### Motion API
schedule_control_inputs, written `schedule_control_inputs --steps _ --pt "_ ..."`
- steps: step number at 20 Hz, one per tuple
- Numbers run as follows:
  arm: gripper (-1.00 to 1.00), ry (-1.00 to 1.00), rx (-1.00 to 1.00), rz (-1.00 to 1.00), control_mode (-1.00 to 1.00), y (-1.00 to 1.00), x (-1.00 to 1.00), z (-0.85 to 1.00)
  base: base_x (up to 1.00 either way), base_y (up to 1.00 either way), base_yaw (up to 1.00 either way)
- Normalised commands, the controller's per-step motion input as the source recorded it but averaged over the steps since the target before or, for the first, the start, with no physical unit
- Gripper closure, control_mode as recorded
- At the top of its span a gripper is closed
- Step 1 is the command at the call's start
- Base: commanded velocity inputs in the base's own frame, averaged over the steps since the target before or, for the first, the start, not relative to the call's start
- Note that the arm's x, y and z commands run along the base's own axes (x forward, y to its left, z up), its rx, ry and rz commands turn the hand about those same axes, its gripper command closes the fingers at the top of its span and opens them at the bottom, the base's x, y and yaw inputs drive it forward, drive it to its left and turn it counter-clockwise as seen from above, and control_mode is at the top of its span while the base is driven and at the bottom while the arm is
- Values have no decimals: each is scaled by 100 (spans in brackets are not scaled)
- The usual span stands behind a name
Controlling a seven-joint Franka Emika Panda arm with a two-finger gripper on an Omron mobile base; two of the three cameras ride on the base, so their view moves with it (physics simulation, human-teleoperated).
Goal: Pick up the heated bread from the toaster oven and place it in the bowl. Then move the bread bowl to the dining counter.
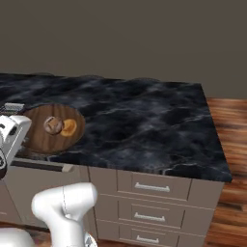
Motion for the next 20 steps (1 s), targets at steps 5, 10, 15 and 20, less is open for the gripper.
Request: schedule_control_inputs --steps 5,10,15,20 --pt "100 19 0 9 -100 -40 100 -1 0 0 0" --pt "100 10 0 24 -100 -39 100 -31 0 0 0" --pt "100 8 0 48 -100 -32 93 -19 0 0 0" --pt "100 12 2 43 -100 -3 100 -9 0 0 0"
